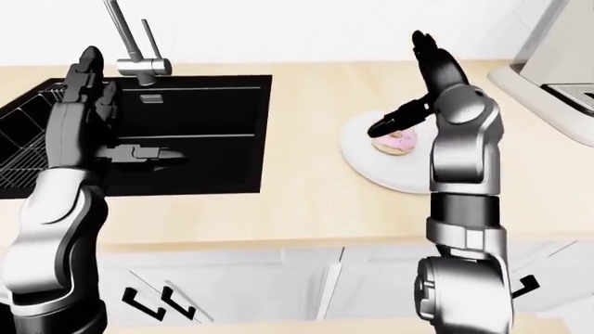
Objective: Place the pastries on the plates.
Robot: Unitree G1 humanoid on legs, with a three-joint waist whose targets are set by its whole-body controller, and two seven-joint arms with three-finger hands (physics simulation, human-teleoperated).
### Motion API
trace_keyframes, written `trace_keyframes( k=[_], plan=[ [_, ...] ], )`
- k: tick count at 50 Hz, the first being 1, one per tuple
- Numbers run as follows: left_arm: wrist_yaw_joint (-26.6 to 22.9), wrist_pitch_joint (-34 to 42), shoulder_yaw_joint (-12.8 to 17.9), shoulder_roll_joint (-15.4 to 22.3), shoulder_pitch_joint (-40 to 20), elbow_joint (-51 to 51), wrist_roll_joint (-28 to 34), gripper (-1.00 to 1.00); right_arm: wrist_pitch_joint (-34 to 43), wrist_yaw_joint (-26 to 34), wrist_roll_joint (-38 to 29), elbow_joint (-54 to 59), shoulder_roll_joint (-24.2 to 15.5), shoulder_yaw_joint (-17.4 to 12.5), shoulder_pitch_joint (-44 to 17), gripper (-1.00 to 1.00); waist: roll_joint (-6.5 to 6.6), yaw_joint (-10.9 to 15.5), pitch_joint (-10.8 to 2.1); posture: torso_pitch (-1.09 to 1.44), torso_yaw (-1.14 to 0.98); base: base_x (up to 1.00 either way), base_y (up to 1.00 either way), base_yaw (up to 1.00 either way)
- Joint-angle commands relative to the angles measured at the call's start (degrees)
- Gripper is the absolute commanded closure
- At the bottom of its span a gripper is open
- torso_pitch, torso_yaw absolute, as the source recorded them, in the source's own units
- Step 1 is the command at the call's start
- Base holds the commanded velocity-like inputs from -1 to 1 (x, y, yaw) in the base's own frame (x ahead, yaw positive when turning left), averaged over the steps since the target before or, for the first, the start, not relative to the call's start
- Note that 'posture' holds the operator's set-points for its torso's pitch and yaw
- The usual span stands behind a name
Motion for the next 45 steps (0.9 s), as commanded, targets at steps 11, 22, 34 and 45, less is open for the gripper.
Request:
trace_keyframes(
  k=[11,22,34,45],
  plan=[
    [-0.05,-1.64,-0.16,0.45,-2.43,-1.01,0.99,-1.00,15.48,-11.86,18.01,-26.77,1.92,-3.34,4.00,-1.00,-0.37,0.50,-1.35,0.00,0.00,0.00,0.00,0.00],
    [-0.54,-0.17,0.19,0.93,-3.02,-2.33,1.08,-1.00,26.20,-18.51,26.80,-45.80,5.49,-3.88,11.24,-1.00,0.82,-0.68,-3.00,0.00,0.00,-0.18,0.00,0.00],
    [-0.98,1.72,0.77,1.99,-4.38,-3.74,0.54,-1.00,28.46,-23.43,32.16,-53.28,7.96,-3.47,14.24,-1.00,-0.08,-1.18,-1.94,0.00,0.00,-0.38,0.05,0.00],
    [-0.81,0.93,0.87,1.98,-3.72,-3.40,0.68,-1.00,24.21,-23.86,32.83,-54.72,9.33,-1.27,16.47,-1.00,-0.38,-2.67,-0.29,0.00,0.00,-0.23,0.29,0.00]
  ],
)
